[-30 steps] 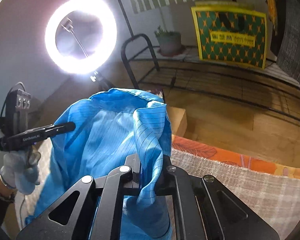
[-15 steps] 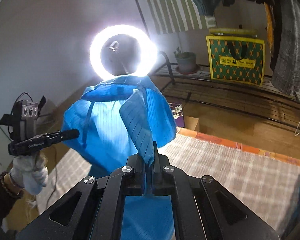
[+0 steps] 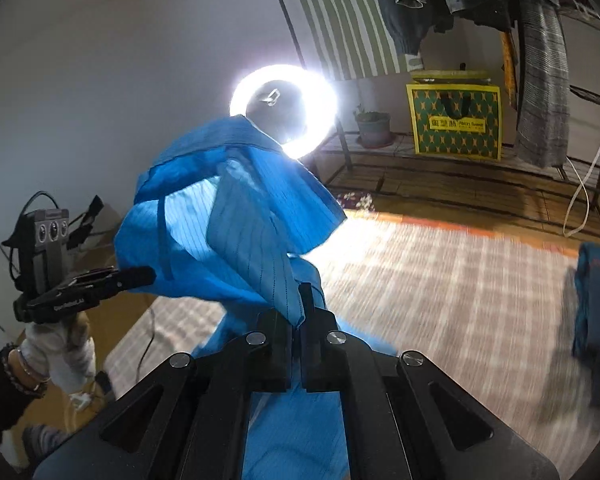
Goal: Fold large clothes
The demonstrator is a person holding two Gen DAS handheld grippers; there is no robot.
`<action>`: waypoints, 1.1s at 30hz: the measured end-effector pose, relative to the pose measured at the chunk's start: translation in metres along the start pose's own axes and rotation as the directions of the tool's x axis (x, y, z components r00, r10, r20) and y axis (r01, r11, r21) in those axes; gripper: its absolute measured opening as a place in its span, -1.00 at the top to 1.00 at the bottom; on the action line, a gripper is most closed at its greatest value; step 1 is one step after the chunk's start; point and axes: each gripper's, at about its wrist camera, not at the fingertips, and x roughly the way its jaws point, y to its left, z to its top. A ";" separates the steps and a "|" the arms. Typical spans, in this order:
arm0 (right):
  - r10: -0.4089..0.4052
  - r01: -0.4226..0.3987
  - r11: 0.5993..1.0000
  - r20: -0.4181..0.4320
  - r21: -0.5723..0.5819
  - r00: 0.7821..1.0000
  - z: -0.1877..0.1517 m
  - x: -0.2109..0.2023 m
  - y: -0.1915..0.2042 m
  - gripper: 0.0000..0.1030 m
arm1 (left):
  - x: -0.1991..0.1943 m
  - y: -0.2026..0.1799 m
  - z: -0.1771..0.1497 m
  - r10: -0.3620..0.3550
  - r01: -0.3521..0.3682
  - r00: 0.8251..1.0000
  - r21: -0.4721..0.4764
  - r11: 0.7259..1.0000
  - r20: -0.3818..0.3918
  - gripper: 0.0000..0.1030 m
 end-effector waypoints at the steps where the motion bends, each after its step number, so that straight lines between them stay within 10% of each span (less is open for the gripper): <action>1: -0.006 0.006 1.000 -0.012 -0.007 1.000 -0.013 -0.005 0.005 0.98 | -0.005 -0.004 -0.009 0.003 -0.003 1.000 0.006 1.000 -0.006 0.99; 17: -0.031 0.040 0.997 -0.112 0.073 0.993 -0.138 -0.054 0.011 0.86 | -0.040 -0.024 -0.172 0.053 -0.052 0.974 0.010 0.999 -0.221 0.84; 26: 0.025 -0.027 0.999 0.051 0.043 0.998 -0.144 -0.159 0.042 0.84 | -0.158 -0.032 -0.170 0.000 -0.002 0.998 -0.037 0.999 -0.068 0.76; 30: 0.022 -0.025 1.000 0.155 0.017 0.988 -0.142 -0.215 0.058 0.30 | -0.221 -0.043 -0.153 -0.004 0.005 1.000 -0.065 0.998 0.020 0.75; 33: 0.036 -0.040 0.999 0.209 0.016 0.977 -0.139 -0.250 0.063 0.29 | -0.269 -0.054 -0.141 -0.018 0.024 0.998 -0.101 0.995 0.066 0.74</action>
